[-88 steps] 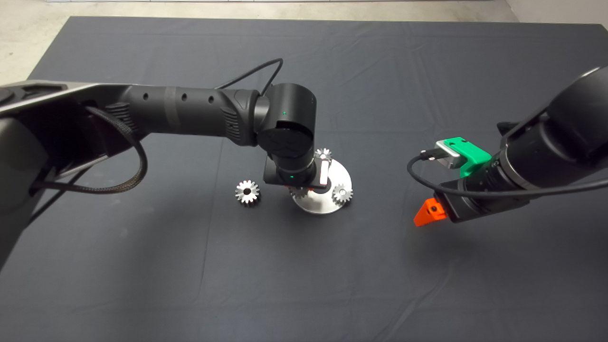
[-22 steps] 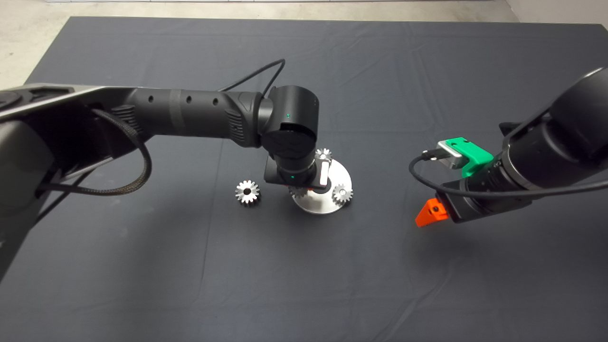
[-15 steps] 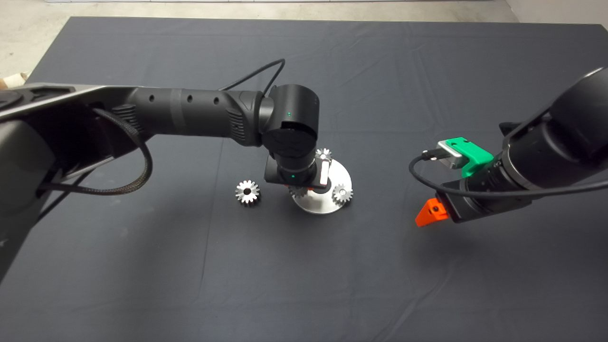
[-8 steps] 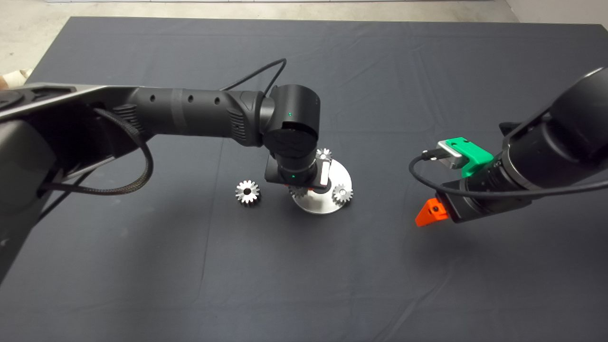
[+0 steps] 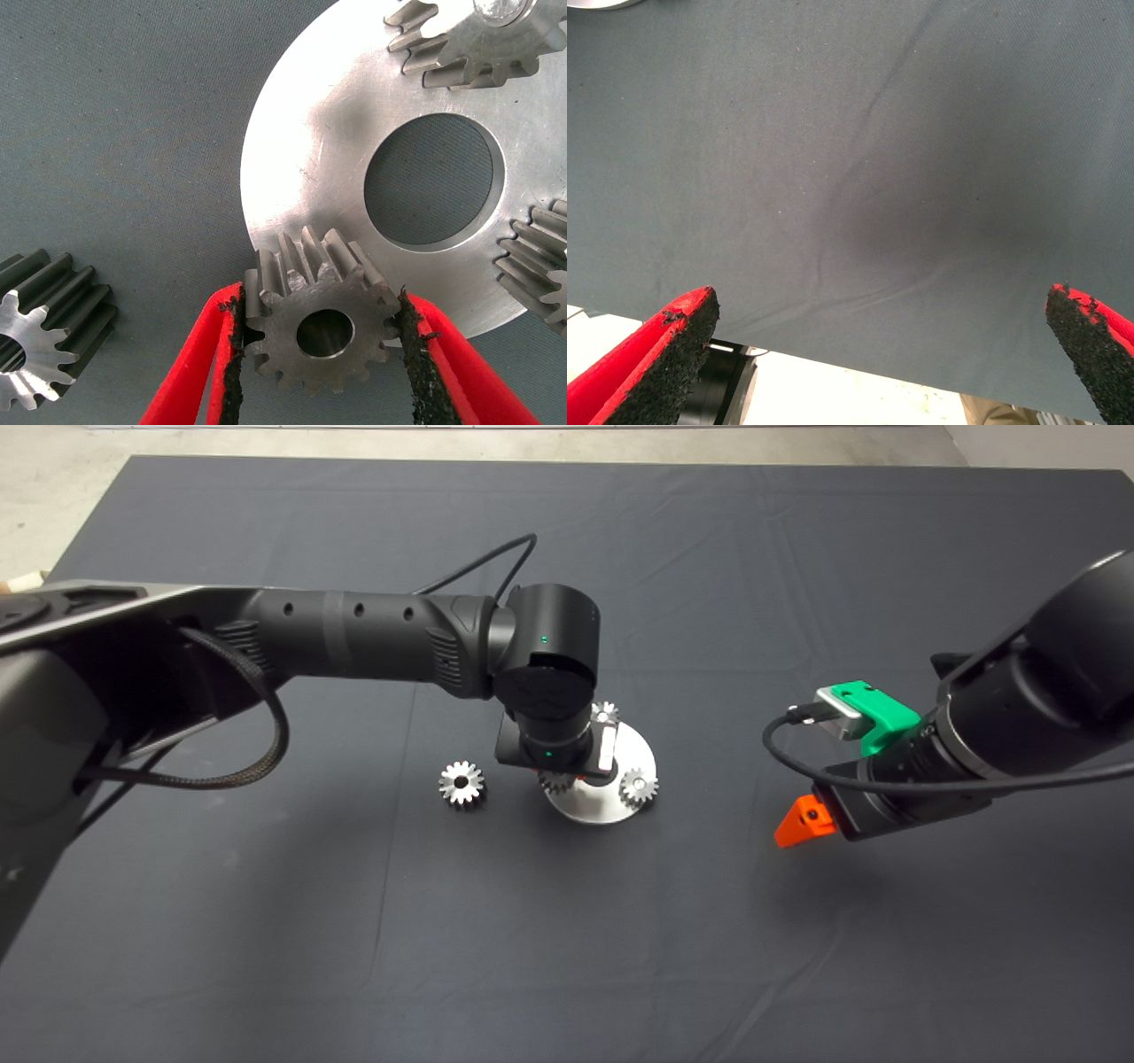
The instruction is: Remove an incorrectly installed larger gear and replace it with the correct smaller gear
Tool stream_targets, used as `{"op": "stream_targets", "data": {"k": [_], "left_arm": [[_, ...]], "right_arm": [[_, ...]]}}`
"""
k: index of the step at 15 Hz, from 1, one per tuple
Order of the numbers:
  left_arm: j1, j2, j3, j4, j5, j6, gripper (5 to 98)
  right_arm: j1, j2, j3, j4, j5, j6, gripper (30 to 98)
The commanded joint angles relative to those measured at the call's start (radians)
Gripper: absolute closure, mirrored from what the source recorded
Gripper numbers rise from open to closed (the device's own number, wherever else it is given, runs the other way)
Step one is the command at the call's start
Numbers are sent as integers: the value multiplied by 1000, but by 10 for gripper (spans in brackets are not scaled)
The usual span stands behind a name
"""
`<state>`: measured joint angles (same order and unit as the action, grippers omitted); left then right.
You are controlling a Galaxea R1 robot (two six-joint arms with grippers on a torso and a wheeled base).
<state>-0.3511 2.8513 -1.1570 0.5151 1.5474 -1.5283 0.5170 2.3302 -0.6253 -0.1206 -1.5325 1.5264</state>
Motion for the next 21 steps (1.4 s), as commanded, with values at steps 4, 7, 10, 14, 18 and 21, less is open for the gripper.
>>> {"op": "stream_targets", "data": {"k": [4, 7, 10, 14, 18, 21], "left_arm": [[-5, 5, 2, 0, -10, 4, 594], [-5, 9, 2, 0, -9, 7, 557], [-8, 9, 1, 0, -10, 7, 545], [-10, 4, 1, -4, -9, 7, 492], [-68, 0, 1, -51, -4, 7, 447], [-100, -4, 4, -72, 17, 7, 396]], "right_arm": [[25, 2, 6, 26, -71, -2, 308], [25, 3, 6, 26, -70, -2, 308], [25, 2, 6, 26, -72, -2, 308], [25, 2, 6, 26, -70, -2, 308], [25, 1, 3, 26, -74, -3, 308], [29, 2, -9, 26, -70, -5, 308]]}}
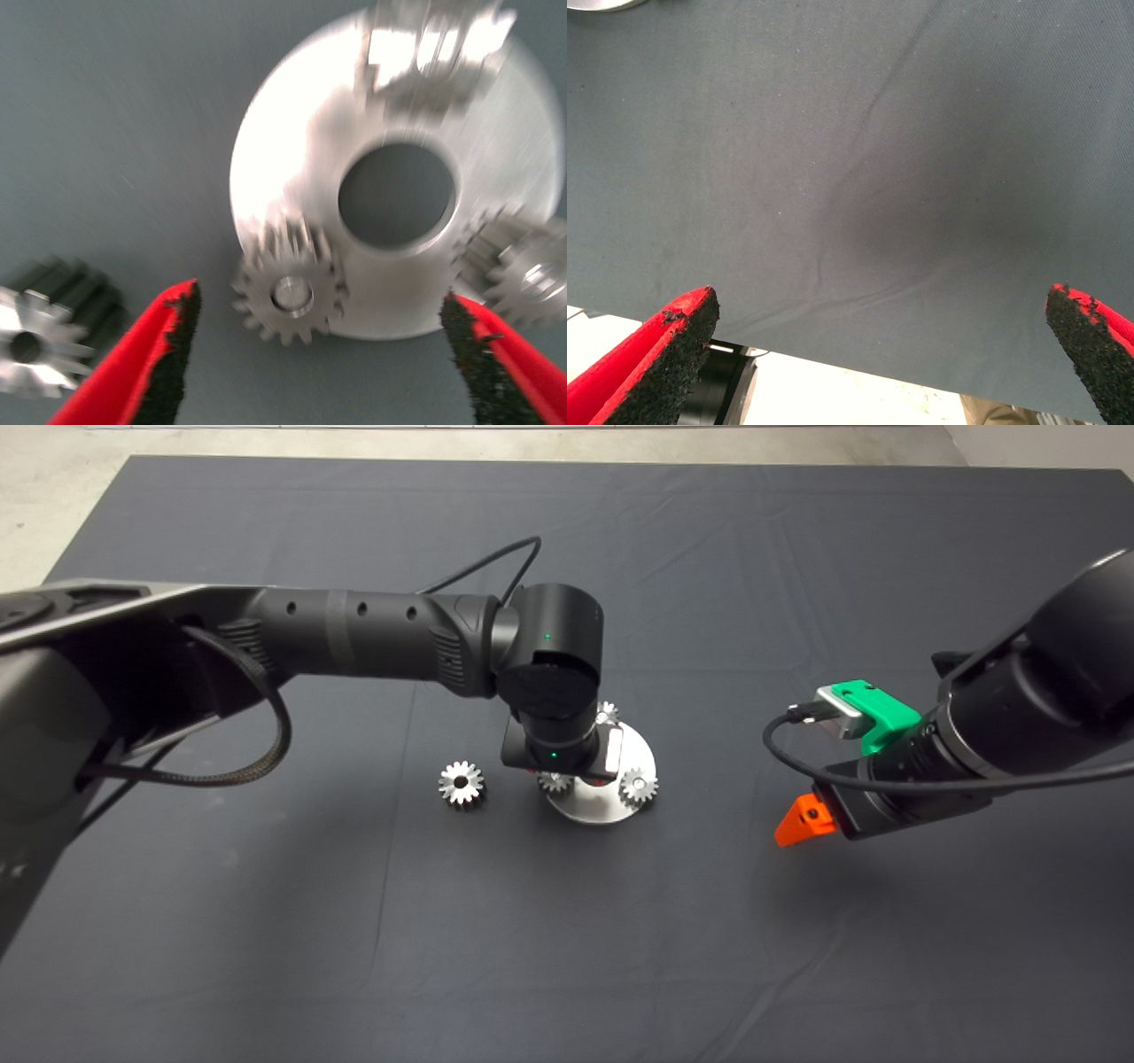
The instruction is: Remove an incorrectly installed larger gear and replace it with the correct smaller gear
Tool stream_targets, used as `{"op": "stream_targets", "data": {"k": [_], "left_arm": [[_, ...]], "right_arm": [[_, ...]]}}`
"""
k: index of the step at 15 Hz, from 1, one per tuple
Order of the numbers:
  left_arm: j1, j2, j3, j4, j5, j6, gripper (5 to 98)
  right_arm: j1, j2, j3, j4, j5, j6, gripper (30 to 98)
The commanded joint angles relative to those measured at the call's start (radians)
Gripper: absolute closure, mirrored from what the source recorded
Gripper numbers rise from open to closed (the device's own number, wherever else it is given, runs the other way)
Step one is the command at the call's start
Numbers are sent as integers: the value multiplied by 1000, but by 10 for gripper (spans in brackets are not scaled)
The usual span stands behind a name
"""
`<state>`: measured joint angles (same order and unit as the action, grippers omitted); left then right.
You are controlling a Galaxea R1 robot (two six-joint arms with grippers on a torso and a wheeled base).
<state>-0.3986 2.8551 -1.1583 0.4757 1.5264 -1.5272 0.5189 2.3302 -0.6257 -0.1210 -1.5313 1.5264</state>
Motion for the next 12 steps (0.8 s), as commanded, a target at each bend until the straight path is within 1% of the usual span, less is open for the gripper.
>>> {"op": "stream_targets", "data": {"k": [1, 2, 4, 6, 8, 9, 11, 12], "left_arm": [[-64, -10, 10, -51, 40, 6, 364], [-81, -15, 14, -63, 39, 7, 347], [-109, -18, 39, -86, 38, 6, 347], [-143, -27, 65, -123, 37, 2, 347], [-172, -40, 97, -151, 37, -4, 297], [-175, -63, 113, -171, 37, -11, 295], [-186, -117, 184, -186, 37, -40, 295], [-199, -144, 214, -195, 37, -49, 295]], "right_arm": [[39, 2, -11, 26, -72, -5, 308], [53, 2, -11, 26, -72, -5, 308], [73, 1, -14, 26, -72, -3, 308], [94, 2, -12, 27, -69, -3, 308], [109, 6, -12, 27, -64, -3, 308], [121, 13, -12, 27, -58, -2, 308], [154, 39, -11, 29, -28, -2, 308], [161, 47, -8, 27, -15, 1, 308]]}}
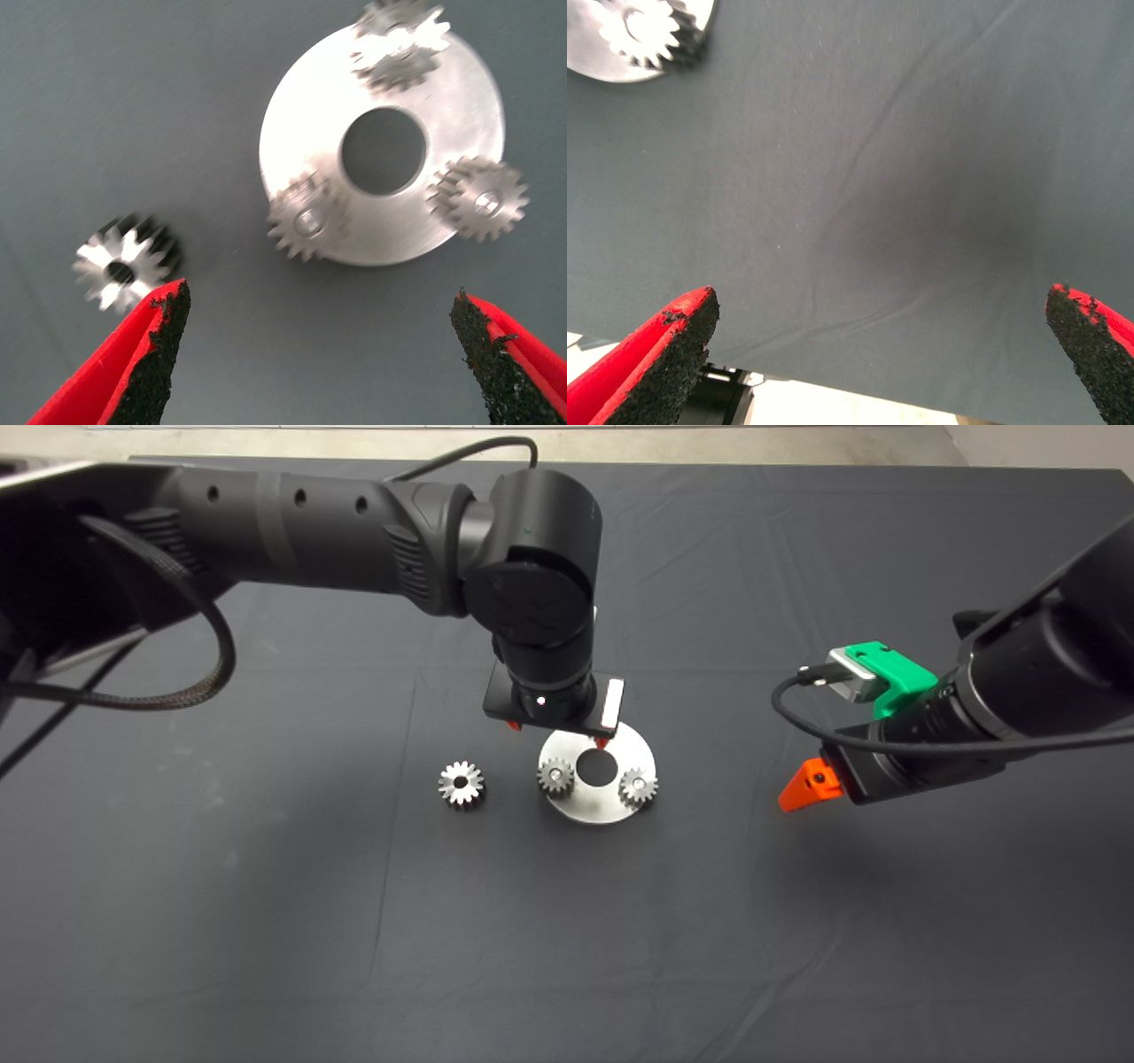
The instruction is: Remove an incorrectly installed larger gear and replace it with the correct smaller gear
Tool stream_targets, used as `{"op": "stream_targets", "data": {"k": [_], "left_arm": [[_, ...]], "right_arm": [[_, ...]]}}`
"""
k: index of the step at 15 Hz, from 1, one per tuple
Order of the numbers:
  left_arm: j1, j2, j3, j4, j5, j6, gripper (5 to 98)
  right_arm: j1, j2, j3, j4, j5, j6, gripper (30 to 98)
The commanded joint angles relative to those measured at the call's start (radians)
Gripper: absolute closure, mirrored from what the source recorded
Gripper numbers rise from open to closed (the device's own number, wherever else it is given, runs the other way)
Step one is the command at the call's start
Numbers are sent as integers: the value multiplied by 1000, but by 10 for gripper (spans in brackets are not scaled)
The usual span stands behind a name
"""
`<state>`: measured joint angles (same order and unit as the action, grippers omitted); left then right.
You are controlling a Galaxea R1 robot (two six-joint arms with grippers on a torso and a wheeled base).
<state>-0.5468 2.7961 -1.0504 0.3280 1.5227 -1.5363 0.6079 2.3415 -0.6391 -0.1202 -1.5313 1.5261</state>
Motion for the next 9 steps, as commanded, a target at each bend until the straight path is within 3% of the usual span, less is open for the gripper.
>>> {"op": "stream_targets", "data": {"k": [1, 4, 6, 9], "left_arm": [[-59, -120, 157, -72, 37, -67, 295], [-75, -165, 282, -81, 39, -144, 249], [-76, -225, 391, -81, 38, -217, 240], [-76, -281, 482, -81, 33, -266, 190]], "right_arm": [[75, 39, 17, 27, -4, 2, 308], [75, 43, 49, 27, 34, 14, 308], [75, 43, 82, 27, 39, 47, 308], [75, 43, 130, 27, 39, 102, 308]]}}
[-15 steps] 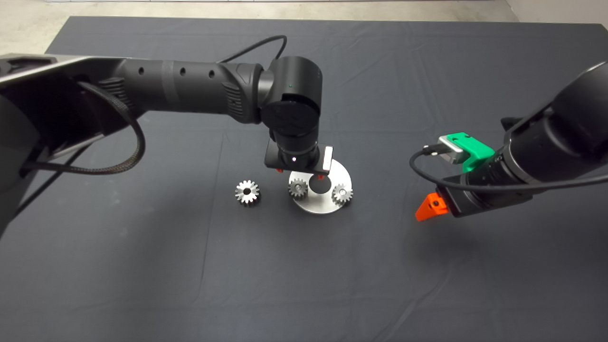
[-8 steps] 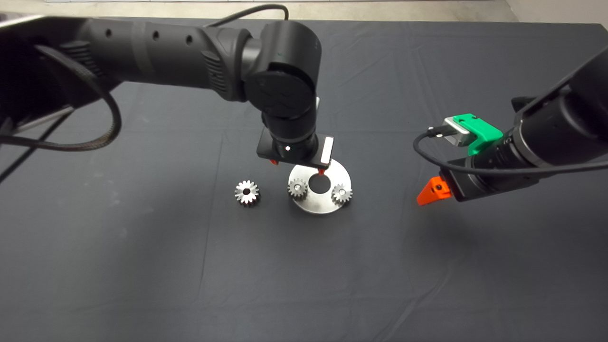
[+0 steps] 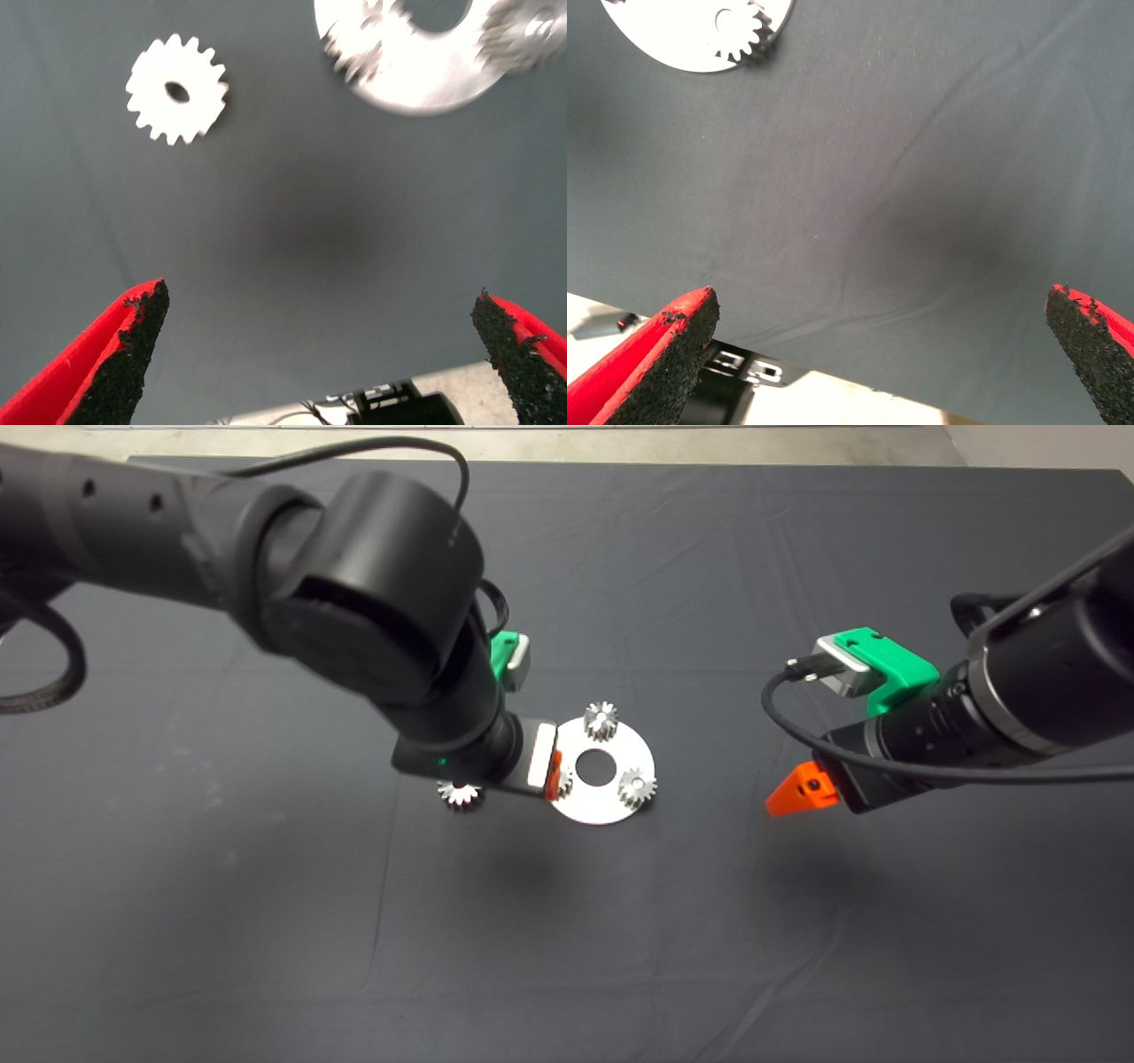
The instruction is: Remove an incorrectly installed larger gear and replace it with the correct smaller gear
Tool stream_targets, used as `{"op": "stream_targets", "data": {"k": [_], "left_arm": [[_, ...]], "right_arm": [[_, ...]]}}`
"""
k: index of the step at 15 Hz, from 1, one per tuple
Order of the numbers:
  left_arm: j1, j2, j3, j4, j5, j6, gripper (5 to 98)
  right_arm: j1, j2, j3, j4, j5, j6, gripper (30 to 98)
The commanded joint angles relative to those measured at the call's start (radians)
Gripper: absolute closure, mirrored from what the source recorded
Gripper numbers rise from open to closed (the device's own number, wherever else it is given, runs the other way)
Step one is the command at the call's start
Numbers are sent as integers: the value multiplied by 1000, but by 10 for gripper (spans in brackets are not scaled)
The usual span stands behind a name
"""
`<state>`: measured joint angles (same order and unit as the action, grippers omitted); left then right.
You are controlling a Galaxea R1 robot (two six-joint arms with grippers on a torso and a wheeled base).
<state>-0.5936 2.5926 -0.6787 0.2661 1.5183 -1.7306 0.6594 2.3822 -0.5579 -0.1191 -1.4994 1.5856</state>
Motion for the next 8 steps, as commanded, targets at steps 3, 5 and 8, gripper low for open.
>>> {"op": "stream_targets", "data": {"k": [3, 5, 8], "left_arm": [[-31, -82, 155, -21, 34, -100, 151], [-44, -82, 171, -22, 33, -110, 152], [-58, -81, 188, -34, -13, -147, 152]], "right_arm": [[23, 7, 60, 26, 7, 52, 308], [23, 7, 78, 26, 5, 73, 308], [23, 6, 115, 27, 4, 109, 308]]}}
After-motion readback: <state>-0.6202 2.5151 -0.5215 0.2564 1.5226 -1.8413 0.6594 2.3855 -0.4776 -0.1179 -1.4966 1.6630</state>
